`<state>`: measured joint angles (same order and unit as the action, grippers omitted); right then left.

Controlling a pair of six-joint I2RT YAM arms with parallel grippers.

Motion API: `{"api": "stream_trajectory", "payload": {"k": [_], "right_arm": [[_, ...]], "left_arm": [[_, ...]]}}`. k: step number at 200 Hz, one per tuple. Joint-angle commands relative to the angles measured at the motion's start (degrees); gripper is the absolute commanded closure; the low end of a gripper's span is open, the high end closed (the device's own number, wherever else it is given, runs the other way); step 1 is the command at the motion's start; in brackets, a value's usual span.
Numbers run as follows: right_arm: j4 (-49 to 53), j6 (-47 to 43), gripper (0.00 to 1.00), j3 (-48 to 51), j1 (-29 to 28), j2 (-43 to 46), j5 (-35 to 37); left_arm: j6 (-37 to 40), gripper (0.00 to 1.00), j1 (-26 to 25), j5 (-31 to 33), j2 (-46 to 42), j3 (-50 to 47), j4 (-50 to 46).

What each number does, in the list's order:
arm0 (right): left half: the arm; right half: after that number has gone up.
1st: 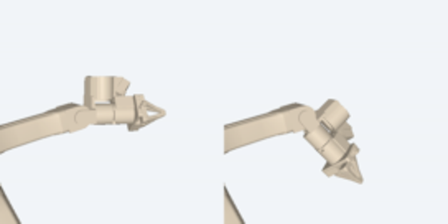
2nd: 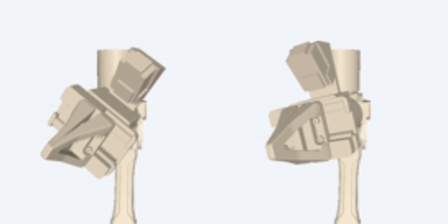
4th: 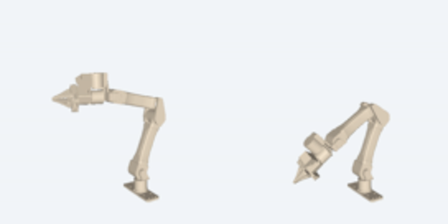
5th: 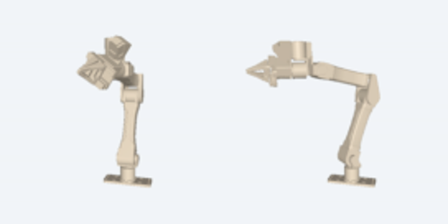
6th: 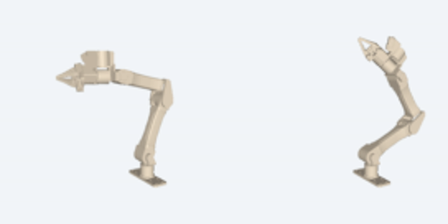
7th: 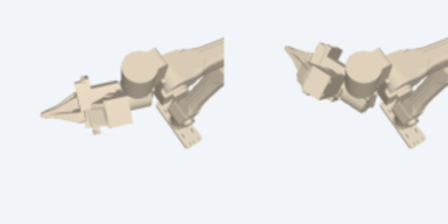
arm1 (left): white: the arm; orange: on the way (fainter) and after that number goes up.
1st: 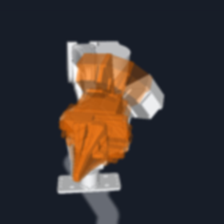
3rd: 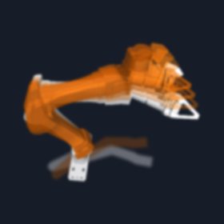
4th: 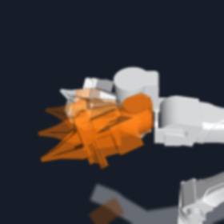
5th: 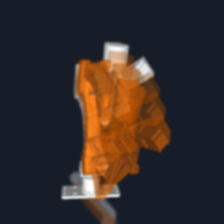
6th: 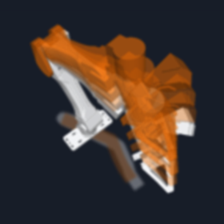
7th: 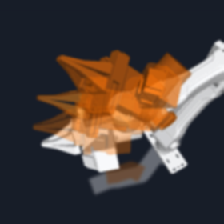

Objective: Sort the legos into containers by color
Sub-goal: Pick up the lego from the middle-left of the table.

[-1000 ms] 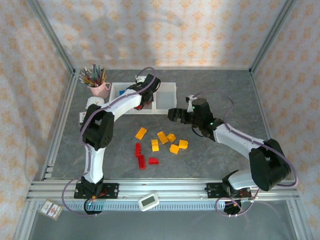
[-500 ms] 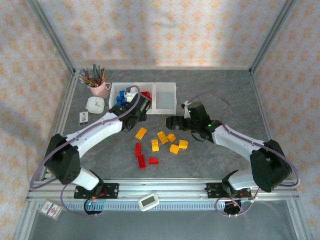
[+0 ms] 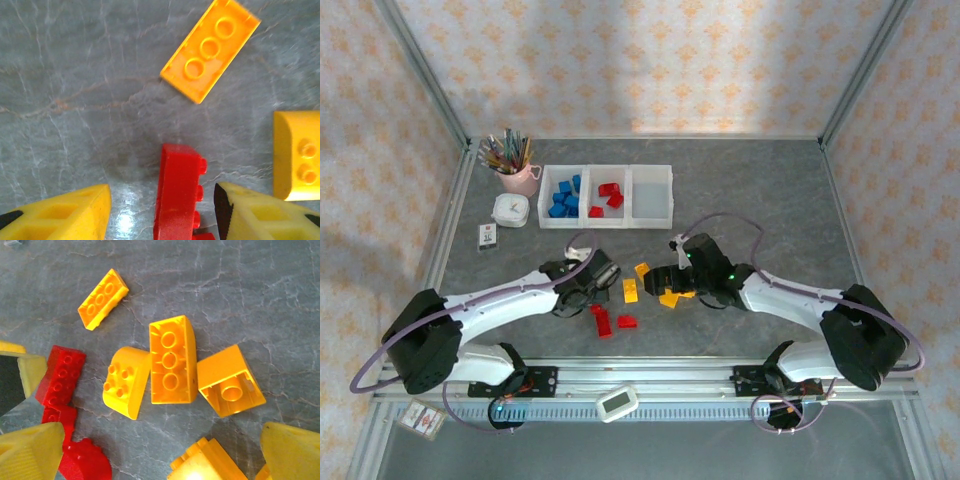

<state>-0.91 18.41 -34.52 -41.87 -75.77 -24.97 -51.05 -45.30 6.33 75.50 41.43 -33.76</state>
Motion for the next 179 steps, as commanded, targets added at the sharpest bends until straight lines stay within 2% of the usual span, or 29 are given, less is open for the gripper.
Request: {"api": "stream_trajectory", "payload": {"k": [1,42,89,156,179], "right_arm": [[-4.5,1.4,0.0,0.9,-0.3,1.1,0.6],[-5.0,1.4,0.0,1.2,-0.3,1.0,1.5],[-5.4,1.1,0.0,1.0,-0.3,0.4,1.5],[-7.0,2.9,0.0,-0.9,-0.3,0.1,1.1],[-6.8,3.8,0.0,-1.9,-0.2,0.4,1.3]], "left_arm": [[-1.9,0.4,-0.4,-2.9,0.8,-1.8,6.4],[-1.5,0.44,-0.4,-2.2,4.2,-2.4,8.8],[-1.6,0.58,-0.3,-1.3,6.7,-2.9,9.4],[-2.1,0.77,-0.2,0.8,3.8,-3.3,7.5],[-1.5,0.78,0.4,3.8,2.7,0.0,3.6]]}}
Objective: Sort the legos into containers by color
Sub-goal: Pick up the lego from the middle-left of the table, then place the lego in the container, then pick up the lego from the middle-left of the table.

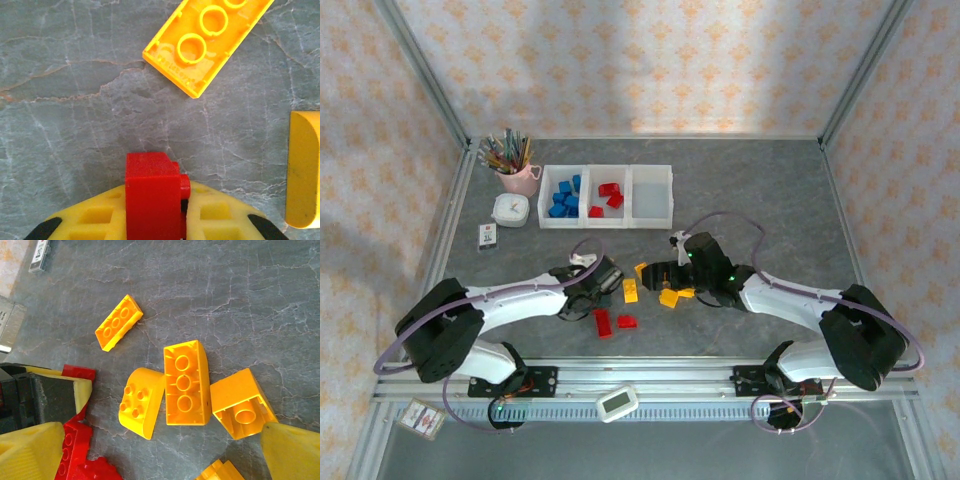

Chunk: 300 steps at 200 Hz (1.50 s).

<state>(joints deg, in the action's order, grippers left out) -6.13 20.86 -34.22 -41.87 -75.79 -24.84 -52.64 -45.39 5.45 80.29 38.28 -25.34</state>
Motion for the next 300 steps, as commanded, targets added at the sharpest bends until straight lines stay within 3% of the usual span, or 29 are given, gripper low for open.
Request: {"api": "stream_trajectory", "payload": {"k": [1,33,74,108,150,198,220,238,265,300], "right_arm": [[-1.6,1.5,0.0,-2.3,-0.2,0.5,1.3],[-0.3,2.1,0.0,-4.7,0.9,0.7,2.3],[1.6,0.5,0.0,-8.4,4.9,0.3,3.4],[0.8,0.3,0.0,-9.5,8.7,-1.7,3.3],[-1.1,0.2,0.0,-9.3,10.5,-2.3,6.0],[-1.9,-0.2,0.0,-9.2,12.1,-3.3,5.8],[-1.4,-0.8,0.0,-10.0,12.2,-3.3,5.9],[-1.5,-0.9,0.0,-10.3,12.2,-3.2,5.7],[-0.9,-1.9,0.0,-11.0,12.2,-3.2,4.8],[1.4,-3.7,0.0,-11.5,12.1,-1.9,4.3]], "left_arm": [[0.1,0.78,0.5,4.8,-2.2,3.5,-5.0],[3.9,0.78,2.9,10.5,-4.0,11.6,-9.0],[11.5,0.78,8.7,12.8,-0.2,25.7,-8.6],[16.8,0.78,12.0,15.2,8.9,37.5,-7.4],[18.7,0.78,18.3,12.5,20.5,46.6,-2.5],[21.5,0.77,21.0,11.8,37.0,59.4,-4.3],[22.6,0.7,21.2,11.7,41.0,62.9,-4.7],[23.3,0.58,21.2,12.0,41.9,65.1,-6.1],[24.3,0.49,21.2,12.5,39.8,65.0,-6.7],[24.3,0.46,20.7,10.7,32.1,58.4,-6.1]]}}
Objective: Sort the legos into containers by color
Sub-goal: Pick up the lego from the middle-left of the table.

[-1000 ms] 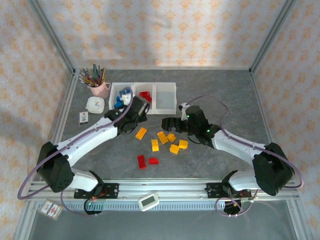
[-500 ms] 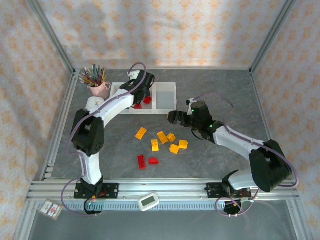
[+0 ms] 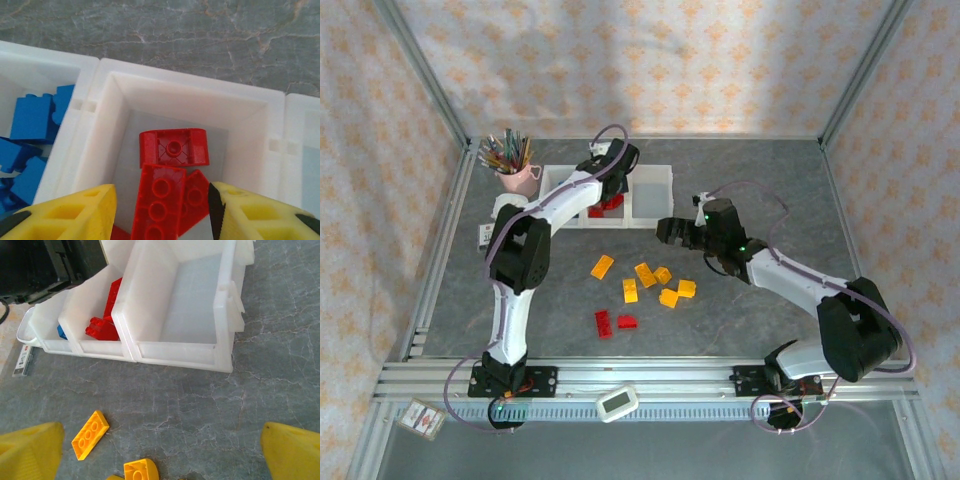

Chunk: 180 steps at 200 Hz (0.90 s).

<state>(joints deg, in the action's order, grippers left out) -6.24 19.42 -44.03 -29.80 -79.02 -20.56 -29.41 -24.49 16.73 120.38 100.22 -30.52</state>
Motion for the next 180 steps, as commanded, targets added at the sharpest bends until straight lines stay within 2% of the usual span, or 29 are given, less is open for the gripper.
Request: {"api": "stream_trajectory", "payload": {"k": [1,34,67,114,134,180], "right_arm": [[1.6,-2.3,0.0,-1.7,0.0,1.4,0.0],[3.8,-2.9,0.0,-0.7,-0.8,2.4,-2.9],[3.9,-4.1,0.0,2.2,-3.9,4.5,-2.0],[3.0,-4.4,0.0,6.3,-9.4,6.2,-3.0],[2.5,-4.1,0.0,7.6,-12.0,6.2,-3.4],[-2.1,-1.1,0.0,12.0,-15.2,5.9,-1.7]], "left_arm": [[1.0,0.46,-0.2,-0.7,-8.4,-3.9,-0.9],[-1.0,0.44,-1.8,-1.7,-19.8,-15.5,0.0],[-3.9,0.41,-5.4,-2.3,-30.9,-29.2,0.1],[-15.0,0.39,-12.3,-1.4,-44.1,-43.9,-5.8],[-20.4,0.37,-15.8,-3.1,-48.8,-49.8,-8.1],[-30.4,0.36,-24.2,-7.1,-53.4,-58.1,-10.3]]}}
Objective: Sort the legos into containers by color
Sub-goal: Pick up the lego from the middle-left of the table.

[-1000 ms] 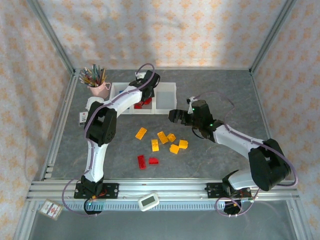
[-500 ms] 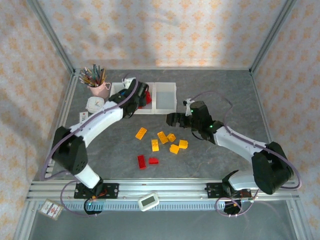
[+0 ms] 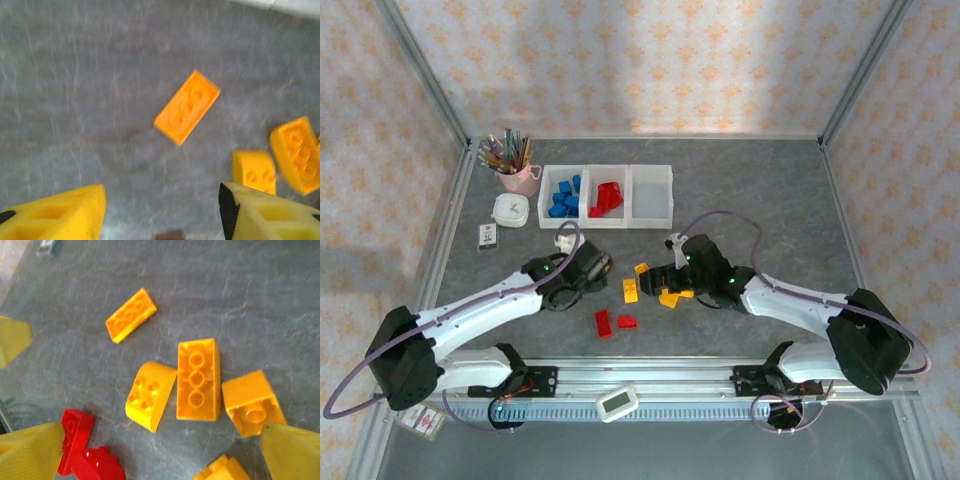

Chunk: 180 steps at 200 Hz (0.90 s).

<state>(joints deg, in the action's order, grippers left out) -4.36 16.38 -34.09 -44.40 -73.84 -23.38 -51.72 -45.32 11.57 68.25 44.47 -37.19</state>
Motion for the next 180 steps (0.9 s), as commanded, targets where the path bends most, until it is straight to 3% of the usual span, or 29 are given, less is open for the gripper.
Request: {"api": "stream_trajectory", "payload": {"k": [1,34,114,180], "right_arm": [[-4.1,2.0,0.0,2.1,-0.6,0.7,1.1],[-5.6,2.9,0.0,3.5,-0.9,0.4,1.9],[-6.3,3.1,0.0,4.6,-0.8,0.4,3.2],[-6.6,3.2,0.0,4.7,-0.9,0.4,3.4]], "left_arm": [[-8.3,0.36,-3.6,-2.0,-1.3,-2.4,-3.6],[-12.1,0.33,-8.5,-5.7,-0.7,-5.7,1.1],[-12.9,0.33,-10.1,-8.0,8.5,-8.0,7.8],[-14.3,0.55,-10.5,-8.1,9.7,-10.5,10.6]]}}
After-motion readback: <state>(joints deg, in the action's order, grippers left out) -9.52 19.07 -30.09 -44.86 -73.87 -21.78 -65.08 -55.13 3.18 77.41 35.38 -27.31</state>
